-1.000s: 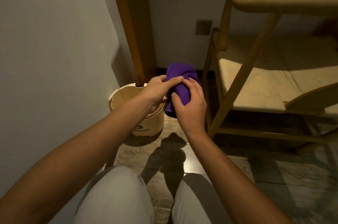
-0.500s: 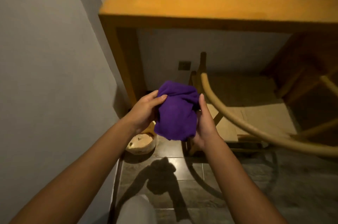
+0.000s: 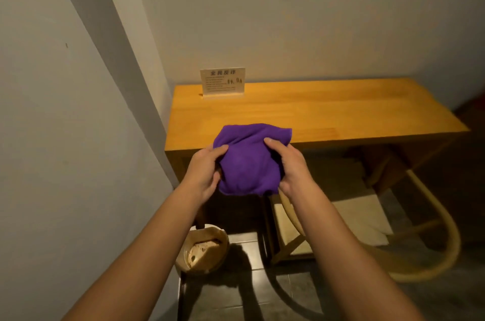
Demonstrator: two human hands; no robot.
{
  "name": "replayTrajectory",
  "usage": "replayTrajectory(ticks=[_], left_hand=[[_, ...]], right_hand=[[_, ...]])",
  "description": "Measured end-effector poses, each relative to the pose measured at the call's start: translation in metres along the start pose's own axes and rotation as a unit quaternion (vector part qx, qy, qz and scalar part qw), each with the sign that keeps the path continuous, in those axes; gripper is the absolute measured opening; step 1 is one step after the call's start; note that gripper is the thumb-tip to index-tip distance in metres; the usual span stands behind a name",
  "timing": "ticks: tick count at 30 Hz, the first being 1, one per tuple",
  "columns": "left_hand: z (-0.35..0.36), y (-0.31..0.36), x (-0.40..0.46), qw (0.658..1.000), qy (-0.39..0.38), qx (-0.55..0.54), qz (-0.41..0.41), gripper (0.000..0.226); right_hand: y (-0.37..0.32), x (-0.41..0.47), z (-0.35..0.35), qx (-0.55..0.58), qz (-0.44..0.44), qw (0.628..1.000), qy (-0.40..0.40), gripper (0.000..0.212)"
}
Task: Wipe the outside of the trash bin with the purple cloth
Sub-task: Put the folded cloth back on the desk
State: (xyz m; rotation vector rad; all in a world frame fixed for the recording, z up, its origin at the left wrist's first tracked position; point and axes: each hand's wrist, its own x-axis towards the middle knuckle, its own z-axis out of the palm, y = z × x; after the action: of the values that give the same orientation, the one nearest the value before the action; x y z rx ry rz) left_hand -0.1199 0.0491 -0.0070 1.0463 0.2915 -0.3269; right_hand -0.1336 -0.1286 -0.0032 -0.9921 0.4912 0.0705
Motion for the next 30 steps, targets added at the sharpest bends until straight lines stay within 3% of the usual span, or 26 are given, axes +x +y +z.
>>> replayTrajectory(ticks=[3,11,14,18,20,21,23,26,28,30], left_hand=[[0.013,0.029,0.026,0.998,-0.012,-0.064,-0.022,0.026],[0.006,0.044,0.136,0.994,0.1,0.026,-0.019,0.016],[0.0,0.038,0.173,0.987,0.146,0.061,-0.014,0.015],[-0.004,0.037,0.209,0.965,0.192,0.18,0.004,0.019],[-0.006,0.04,0.217,0.907,0.244,0.339,0.052,0.021],[-0.007,0.042,0.217,0.866,0.272,0.412,0.083,0.018],[-0.007,0.04,0.21,0.781,0.288,0.524,0.18,0.035],[-0.004,0.028,0.196,0.663,0.188,0.665,0.288,0.056],[-0.004,0.017,0.19,0.616,0.106,0.739,0.252,0.062],[-0.003,0.013,0.186,0.61,0.078,0.761,0.207,0.063]], right_hand=[[-0.02,0.029,0.022,-0.04,-0.017,0.999,0.001,0.043],[-0.029,0.147,0.044,-0.152,-0.031,0.988,0.023,0.03],[-0.022,0.192,0.051,-0.23,-0.064,0.971,0.035,0.024],[-0.02,0.229,0.052,-0.34,-0.12,0.929,0.079,0.032],[-0.021,0.233,0.057,-0.399,-0.162,0.895,0.112,0.034],[-0.02,0.233,0.059,-0.426,-0.178,0.878,0.126,0.037],[-0.019,0.226,0.061,-0.5,-0.224,0.823,0.148,0.049],[-0.013,0.215,0.065,-0.596,-0.32,0.729,0.105,0.056],[-0.004,0.209,0.067,-0.649,-0.333,0.683,0.032,0.052],[0.003,0.203,0.065,-0.688,-0.3,0.661,-0.016,0.049]])
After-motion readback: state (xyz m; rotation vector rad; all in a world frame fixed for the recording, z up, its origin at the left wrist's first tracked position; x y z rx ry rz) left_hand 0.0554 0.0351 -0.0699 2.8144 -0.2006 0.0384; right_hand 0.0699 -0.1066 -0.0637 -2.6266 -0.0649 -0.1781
